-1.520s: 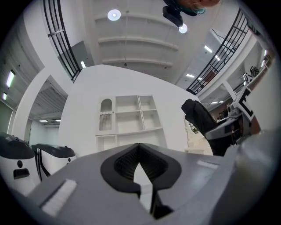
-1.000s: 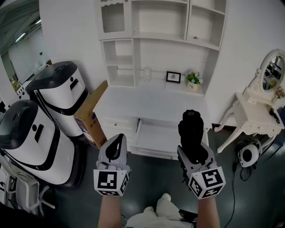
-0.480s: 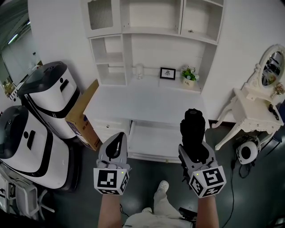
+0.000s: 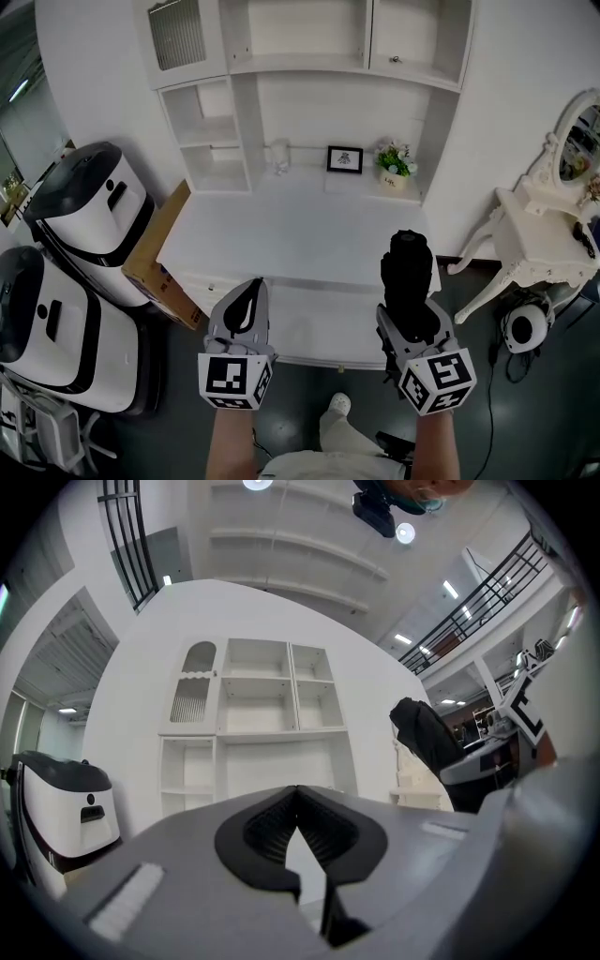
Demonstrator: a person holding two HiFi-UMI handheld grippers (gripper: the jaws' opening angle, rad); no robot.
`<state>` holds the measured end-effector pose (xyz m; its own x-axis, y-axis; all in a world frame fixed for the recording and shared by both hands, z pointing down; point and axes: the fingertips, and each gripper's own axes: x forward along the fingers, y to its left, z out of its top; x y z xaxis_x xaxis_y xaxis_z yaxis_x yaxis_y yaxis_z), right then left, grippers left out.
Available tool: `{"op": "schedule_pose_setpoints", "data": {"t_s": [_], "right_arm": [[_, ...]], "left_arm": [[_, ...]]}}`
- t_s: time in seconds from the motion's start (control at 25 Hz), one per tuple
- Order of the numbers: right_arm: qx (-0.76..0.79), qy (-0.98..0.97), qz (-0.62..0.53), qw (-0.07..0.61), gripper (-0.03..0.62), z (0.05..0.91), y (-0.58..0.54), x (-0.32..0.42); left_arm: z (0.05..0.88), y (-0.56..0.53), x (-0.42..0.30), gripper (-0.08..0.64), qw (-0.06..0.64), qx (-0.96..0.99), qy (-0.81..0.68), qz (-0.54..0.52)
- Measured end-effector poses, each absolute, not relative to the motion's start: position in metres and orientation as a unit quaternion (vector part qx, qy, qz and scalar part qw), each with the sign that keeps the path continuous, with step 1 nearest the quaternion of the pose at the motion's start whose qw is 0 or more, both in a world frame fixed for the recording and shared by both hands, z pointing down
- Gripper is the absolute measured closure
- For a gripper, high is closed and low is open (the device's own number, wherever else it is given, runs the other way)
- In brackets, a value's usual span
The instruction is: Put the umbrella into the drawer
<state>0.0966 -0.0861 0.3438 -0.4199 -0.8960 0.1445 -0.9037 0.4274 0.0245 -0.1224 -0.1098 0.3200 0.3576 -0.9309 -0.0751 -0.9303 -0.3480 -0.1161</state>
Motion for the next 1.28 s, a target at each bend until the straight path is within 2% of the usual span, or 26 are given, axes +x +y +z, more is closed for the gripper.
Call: {"op": "schedule_pose_setpoints", "data": {"t_s": [0.56, 1.28], "right_arm": [[0.521, -0.850, 0.051, 0.068, 0.348, 0.352, -0.200, 0.139], [0.430, -0.884, 0.114, 0.146, 0.348, 0.443, -0.231, 0.103]], "left_arm": [[0.328, -0.218, -0.080, 0.551, 0.059, -0.815, 0.576, -0.012], [0.367, -0.258, -0.079, 0.551, 0.014, -0.812, 0.583, -0.037]]}}
